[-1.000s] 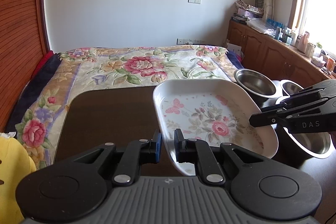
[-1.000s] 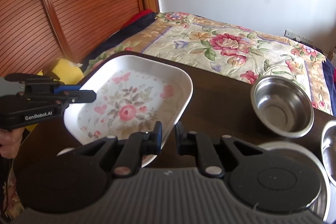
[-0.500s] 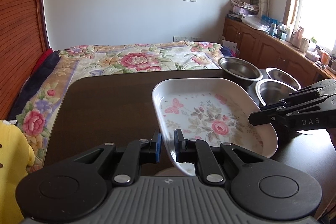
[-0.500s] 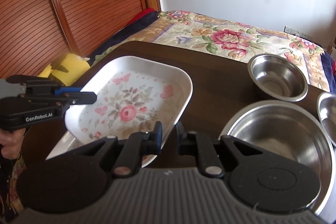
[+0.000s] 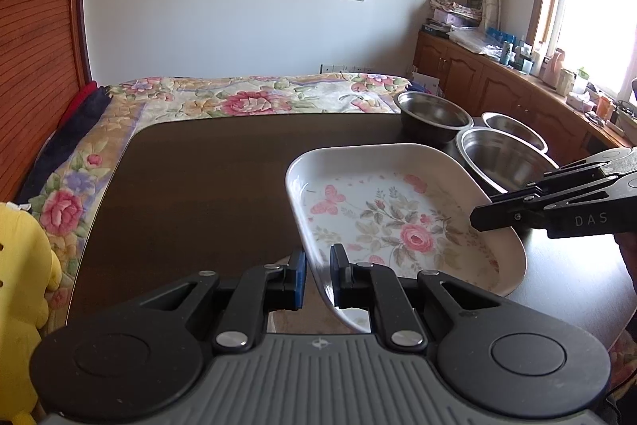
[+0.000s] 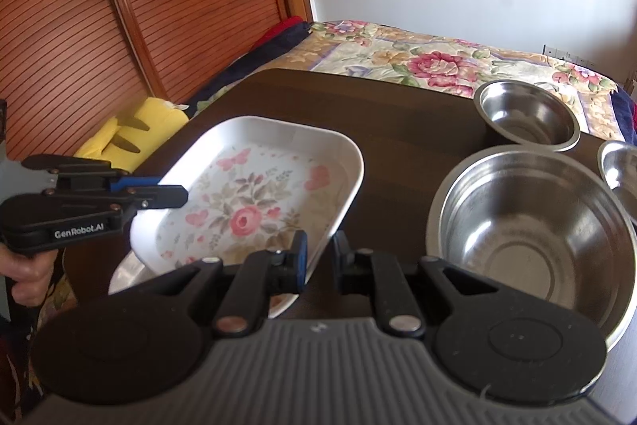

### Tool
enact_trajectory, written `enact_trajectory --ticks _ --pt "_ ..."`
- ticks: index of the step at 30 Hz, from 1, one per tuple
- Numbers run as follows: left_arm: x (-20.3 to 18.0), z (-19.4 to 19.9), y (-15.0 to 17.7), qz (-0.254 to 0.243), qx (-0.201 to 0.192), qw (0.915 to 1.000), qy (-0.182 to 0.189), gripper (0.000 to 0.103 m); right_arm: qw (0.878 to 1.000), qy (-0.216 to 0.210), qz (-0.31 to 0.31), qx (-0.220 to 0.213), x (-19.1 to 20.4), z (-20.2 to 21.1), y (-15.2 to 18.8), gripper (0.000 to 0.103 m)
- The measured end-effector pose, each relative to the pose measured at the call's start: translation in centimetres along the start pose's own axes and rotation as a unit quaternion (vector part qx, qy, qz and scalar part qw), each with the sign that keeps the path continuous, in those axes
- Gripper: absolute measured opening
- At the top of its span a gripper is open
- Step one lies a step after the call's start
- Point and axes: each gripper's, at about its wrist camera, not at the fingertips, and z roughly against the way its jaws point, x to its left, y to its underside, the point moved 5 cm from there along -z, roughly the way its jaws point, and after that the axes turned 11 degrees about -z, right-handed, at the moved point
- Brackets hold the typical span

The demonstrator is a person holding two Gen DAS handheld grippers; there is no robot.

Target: Organize plates and bowls

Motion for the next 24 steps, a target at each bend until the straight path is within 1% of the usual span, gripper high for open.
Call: enact_trajectory --ticks 6,12,20,24 --pt "-0.2 1.0 1.0 0.003 0.002 1.0 -0.002 0.013 1.0 -0.008 0.011 0.002 0.8 0.7 1.1 0.015" --pt "-0.6 1.9 2.0 -0.002 0.01 0.9999 -0.003 0.014 1.0 -0.018 0.003 0.001 1.1 1.2 1.9 0.015" --pt "-0.4 2.6 2.9 0.005 0.012 0.9999 -0.007 0.014 1.0 -0.031 -0.002 -0.001 1.4 1.3 2.8 0.015" --pt "-0.1 2.6 3.5 0.012 0.016 0.9997 -0.011 0.014 0.999 -0.032 0.013 -0.002 2.0 1.3 3.0 0.015"
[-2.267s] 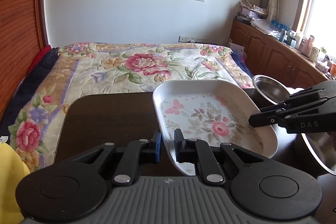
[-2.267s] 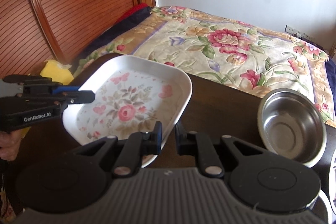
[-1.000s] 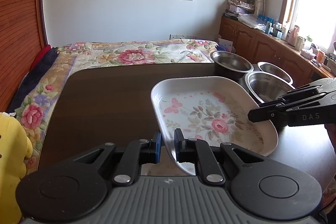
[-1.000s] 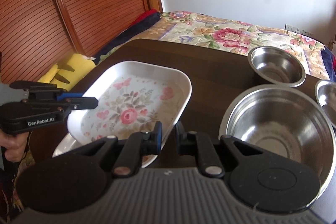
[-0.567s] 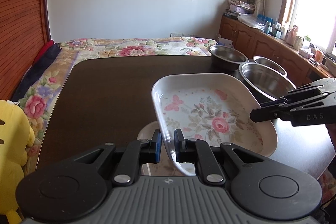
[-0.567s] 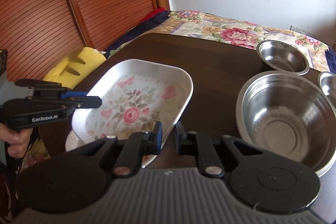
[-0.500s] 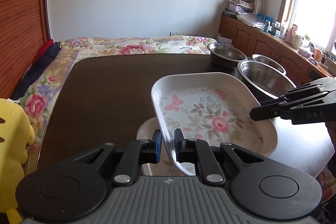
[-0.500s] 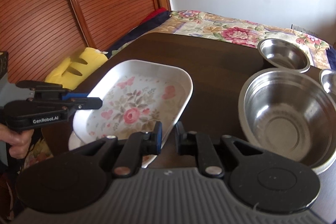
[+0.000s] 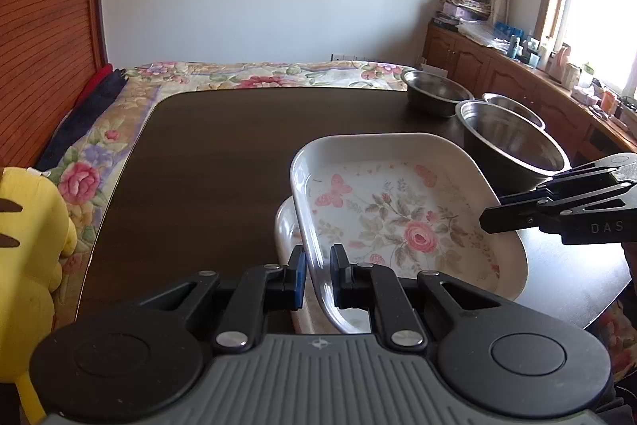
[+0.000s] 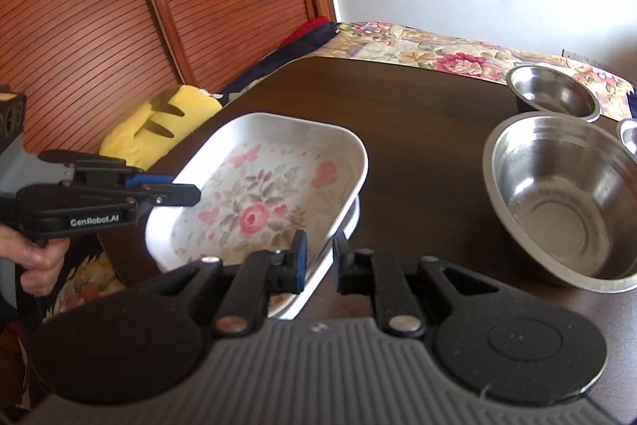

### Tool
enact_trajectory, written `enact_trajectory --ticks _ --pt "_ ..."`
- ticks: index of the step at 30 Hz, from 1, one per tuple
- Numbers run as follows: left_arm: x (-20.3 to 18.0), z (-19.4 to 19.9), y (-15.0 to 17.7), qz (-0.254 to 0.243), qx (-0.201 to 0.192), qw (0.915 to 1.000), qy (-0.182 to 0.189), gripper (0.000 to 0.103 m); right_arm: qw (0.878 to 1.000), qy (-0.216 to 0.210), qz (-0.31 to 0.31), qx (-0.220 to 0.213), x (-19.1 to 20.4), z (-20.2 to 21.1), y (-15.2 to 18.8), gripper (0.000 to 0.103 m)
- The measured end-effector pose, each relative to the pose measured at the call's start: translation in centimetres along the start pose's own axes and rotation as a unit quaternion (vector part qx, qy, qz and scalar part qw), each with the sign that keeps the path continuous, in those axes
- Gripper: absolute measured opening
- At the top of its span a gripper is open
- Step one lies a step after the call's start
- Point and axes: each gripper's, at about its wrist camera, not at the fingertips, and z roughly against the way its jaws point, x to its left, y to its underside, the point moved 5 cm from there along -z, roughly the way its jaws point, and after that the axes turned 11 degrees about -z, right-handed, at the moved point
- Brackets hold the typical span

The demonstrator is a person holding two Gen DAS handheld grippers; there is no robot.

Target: Organize plates and bowls

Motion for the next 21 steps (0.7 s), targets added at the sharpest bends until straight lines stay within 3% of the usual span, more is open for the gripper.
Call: enact_trajectory --ticks 21 --pt "0.6 -0.5 1.2 0.01 0.006 0.9999 -0.005 0.014 1.0 0.007 0.008 0.015 0.0 -1.3 -0.1 0.015"
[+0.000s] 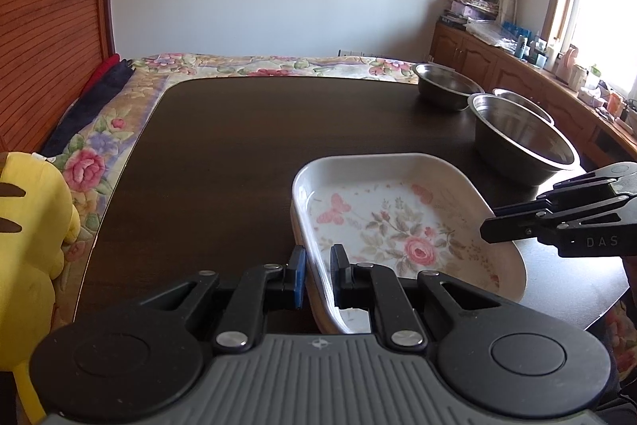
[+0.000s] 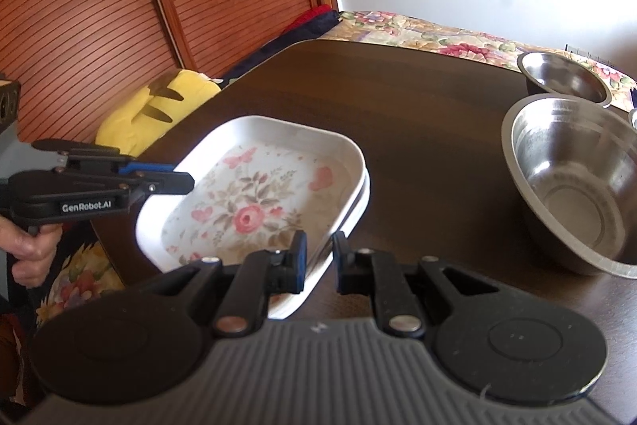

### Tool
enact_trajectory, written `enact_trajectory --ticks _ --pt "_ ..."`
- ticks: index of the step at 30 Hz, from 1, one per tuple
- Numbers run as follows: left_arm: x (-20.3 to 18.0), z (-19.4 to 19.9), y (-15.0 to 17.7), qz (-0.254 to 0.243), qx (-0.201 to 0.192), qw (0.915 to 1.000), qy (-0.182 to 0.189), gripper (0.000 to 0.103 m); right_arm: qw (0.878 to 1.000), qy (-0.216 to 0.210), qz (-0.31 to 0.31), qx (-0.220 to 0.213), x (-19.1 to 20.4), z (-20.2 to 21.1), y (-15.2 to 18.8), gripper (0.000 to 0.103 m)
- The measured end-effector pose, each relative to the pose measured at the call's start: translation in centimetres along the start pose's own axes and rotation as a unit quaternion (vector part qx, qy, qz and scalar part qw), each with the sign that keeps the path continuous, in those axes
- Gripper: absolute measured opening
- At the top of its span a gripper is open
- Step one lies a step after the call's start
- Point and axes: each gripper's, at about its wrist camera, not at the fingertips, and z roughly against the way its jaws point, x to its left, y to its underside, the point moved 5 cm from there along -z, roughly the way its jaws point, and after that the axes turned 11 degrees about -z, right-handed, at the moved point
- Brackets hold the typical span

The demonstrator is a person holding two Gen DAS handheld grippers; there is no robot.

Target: Organize plates and bowls

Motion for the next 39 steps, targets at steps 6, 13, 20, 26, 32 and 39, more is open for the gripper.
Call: enact_trajectory --ticks 6,13,20,26,32,39 --pt "-0.1 -0.1 0.0 -0.001 0.0 1.0 -0.003 0.014 1.0 0.0 0.004 -0.004 0.0 0.1 0.1 0.015" --pt "-0.1 0.0 -0.1 -0.005 -0.006 0.9999 -0.008 0.014 1.0 -0.001 0.003 -0.012 0.1 0.4 0.3 0.015" --pt "-0.2 0.5 -0.5 -0.015 -0.014 0.9997 -0.016 0.014 1.0 0.001 0.005 -0.019 0.0 0.8 0.3 0.015" --pt "-0.7 0.9 -1.2 -0.022 -0.023 0.9993 -0.018 0.017 0.999 0.004 0.006 -0.036 -0.2 1.7 0.1 0.015" --pt "-2.0 0.9 -2.5 -0.031 -0.039 0.9987 -0.01 0.023 0.997 0.019 0.007 -0.077 -1.4 3.9 -0.2 0.015" --pt "-5.0 -0.5 -4.3 -0.037 -0.06 0.9973 0.017 0.038 0.99 0.047 0.003 -0.134 -4.6 7.3 -0.7 0.015"
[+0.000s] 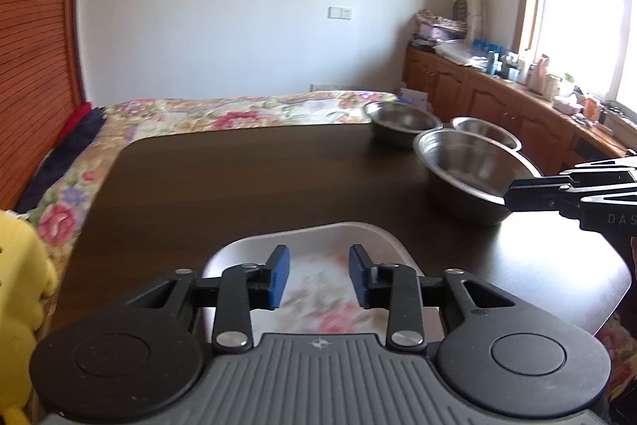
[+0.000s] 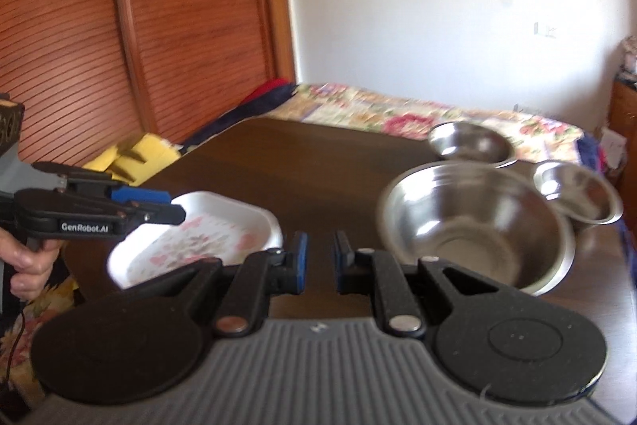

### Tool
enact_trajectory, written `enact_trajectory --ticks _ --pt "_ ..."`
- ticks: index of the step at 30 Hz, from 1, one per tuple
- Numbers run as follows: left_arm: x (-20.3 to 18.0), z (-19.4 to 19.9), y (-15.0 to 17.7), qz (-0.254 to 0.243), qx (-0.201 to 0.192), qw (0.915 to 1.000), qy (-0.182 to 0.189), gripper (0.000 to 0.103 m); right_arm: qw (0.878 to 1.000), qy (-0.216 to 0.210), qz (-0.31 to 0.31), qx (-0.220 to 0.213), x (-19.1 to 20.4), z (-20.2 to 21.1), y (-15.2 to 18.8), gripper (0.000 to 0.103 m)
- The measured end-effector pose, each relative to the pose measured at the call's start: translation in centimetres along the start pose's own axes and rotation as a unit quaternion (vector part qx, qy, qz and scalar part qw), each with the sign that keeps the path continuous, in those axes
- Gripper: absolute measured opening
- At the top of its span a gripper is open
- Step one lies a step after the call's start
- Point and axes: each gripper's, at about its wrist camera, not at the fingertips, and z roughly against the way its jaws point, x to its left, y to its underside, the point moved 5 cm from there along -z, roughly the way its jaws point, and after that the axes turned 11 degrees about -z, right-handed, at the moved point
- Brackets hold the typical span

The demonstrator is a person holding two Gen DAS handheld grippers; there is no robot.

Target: Organize plates and bowls

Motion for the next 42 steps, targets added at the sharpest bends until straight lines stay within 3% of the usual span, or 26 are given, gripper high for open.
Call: enact_trajectory --ticks 6,12,14,21,25,29,31,42 --pt "-3.3 -2.5 -2.0 -0.002 -0.008 0.9995 0.031 0.05 0.998 0.043 0.0 -0.041 -4.0 1.9 -0.7 0.017" --pt "-6.2 -5.3 -4.0 0.002 -0.015 0.9988 0.047 0.071 0.994 0.084 -0.008 -0.07 -8.2 2.4 -1.0 0.038" --pt "-6.7 -6.1 -4.5 0.005 -0.018 0.9987 0.048 0.077 0.993 0.093 -0.015 -0.074 -9.6 2.2 -0.9 0.051" --pt "-8.2 -8.8 -5.9 0.011 -0.019 0.9984 0.051 0.082 0.991 0.104 -0.042 -0.067 -13.4 0.3 -0.2 0.051" --pt "-8.8 -9.9 -6.3 0.007 -0.015 0.9985 0.052 0.079 0.992 0.095 -0.053 -0.062 -14.8 -0.9 -0.2 0.051" --pt "-9.1 -10.9 -6.4 0.013 -0.002 0.9983 0.056 0.057 0.993 0.079 -0.064 -0.058 -15.6 -1.7 -0.2 0.05" --pt "-9.2 -11.3 -6.5 0.014 0.002 0.9982 0.058 0.052 0.994 0.074 -0.066 -0.054 -15.8 -2.1 -0.3 0.05" --pt "-9.3 -12.5 -6.7 0.025 0.011 0.9973 0.068 0.035 0.994 0.053 -0.086 -0.046 -16.5 -2.7 -0.3 0.031"
